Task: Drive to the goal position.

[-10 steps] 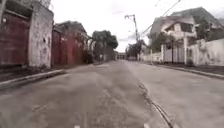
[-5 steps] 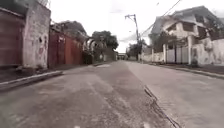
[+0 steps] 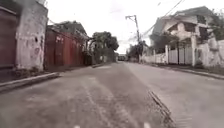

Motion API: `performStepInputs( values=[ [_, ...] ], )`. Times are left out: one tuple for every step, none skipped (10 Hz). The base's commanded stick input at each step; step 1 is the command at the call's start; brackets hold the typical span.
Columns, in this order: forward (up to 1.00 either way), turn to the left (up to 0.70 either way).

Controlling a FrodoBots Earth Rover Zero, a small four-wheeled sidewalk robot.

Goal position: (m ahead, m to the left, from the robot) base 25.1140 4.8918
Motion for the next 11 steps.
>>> performStepInputs(
  values=[
    [0.70,-0.35],
    [0.70,-0.35],
    [0.70,-0.35],
    [0.70,-0.35],
    [0.70,-0.35],
    [0.70,-0.35],
    [0.70,-0.35],
    [0.70,-0.35],
    [0.70,-0.35],
    [0.70,-0.35],
    [0.70,0.00]
  ],
)
